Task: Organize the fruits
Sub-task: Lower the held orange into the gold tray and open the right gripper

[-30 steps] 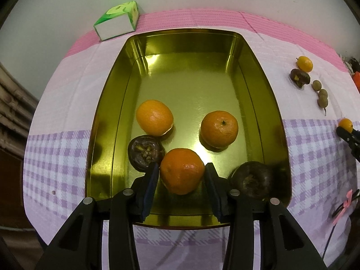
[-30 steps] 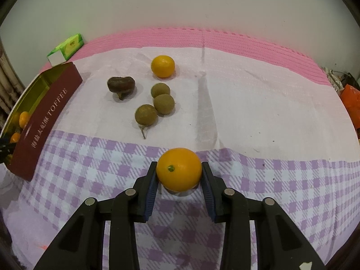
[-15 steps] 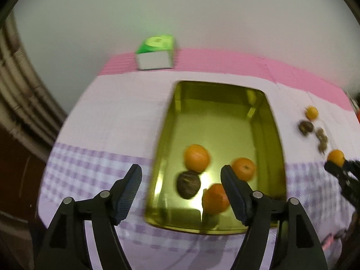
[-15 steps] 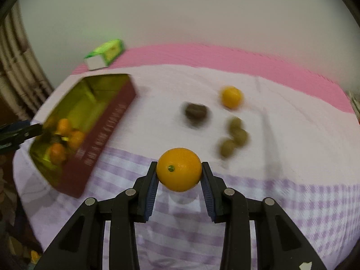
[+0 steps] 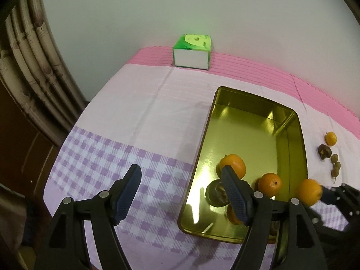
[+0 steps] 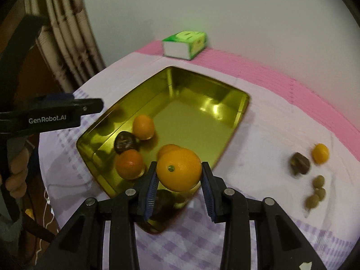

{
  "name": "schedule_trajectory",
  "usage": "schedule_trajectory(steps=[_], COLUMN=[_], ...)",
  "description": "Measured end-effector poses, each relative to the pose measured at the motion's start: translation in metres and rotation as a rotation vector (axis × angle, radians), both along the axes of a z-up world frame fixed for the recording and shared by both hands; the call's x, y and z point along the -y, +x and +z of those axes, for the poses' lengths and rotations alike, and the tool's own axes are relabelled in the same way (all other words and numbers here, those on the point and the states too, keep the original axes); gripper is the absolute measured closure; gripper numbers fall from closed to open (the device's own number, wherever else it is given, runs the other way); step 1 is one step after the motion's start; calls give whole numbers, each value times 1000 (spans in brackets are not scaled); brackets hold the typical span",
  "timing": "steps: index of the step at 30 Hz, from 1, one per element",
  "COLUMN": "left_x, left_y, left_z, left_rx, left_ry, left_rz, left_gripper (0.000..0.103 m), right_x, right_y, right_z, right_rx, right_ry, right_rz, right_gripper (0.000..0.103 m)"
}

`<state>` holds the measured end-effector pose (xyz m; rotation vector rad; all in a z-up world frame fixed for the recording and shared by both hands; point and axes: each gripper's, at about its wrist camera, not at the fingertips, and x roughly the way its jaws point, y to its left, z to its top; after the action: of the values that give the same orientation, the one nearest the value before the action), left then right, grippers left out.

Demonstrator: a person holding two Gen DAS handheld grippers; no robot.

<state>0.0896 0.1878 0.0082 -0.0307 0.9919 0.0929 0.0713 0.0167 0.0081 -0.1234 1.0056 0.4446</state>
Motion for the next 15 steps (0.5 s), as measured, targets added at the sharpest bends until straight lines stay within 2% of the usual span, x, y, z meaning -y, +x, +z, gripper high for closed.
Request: schedule_trajectory(steps=[9, 15], left_x=[-2, -3], left_y=[1, 2], left_z=[-2, -4], left_rx=[-9, -15], left_ry=[-11, -13], left_rz=[9, 22], left_gripper=[29, 29], right_x=[-26, -32], right_y=[7, 9], right_z=[-24, -30], right_rx=[-40, -32], right_ry=[-55, -80], right_rz=[45, 55], right_gripper=[69, 69])
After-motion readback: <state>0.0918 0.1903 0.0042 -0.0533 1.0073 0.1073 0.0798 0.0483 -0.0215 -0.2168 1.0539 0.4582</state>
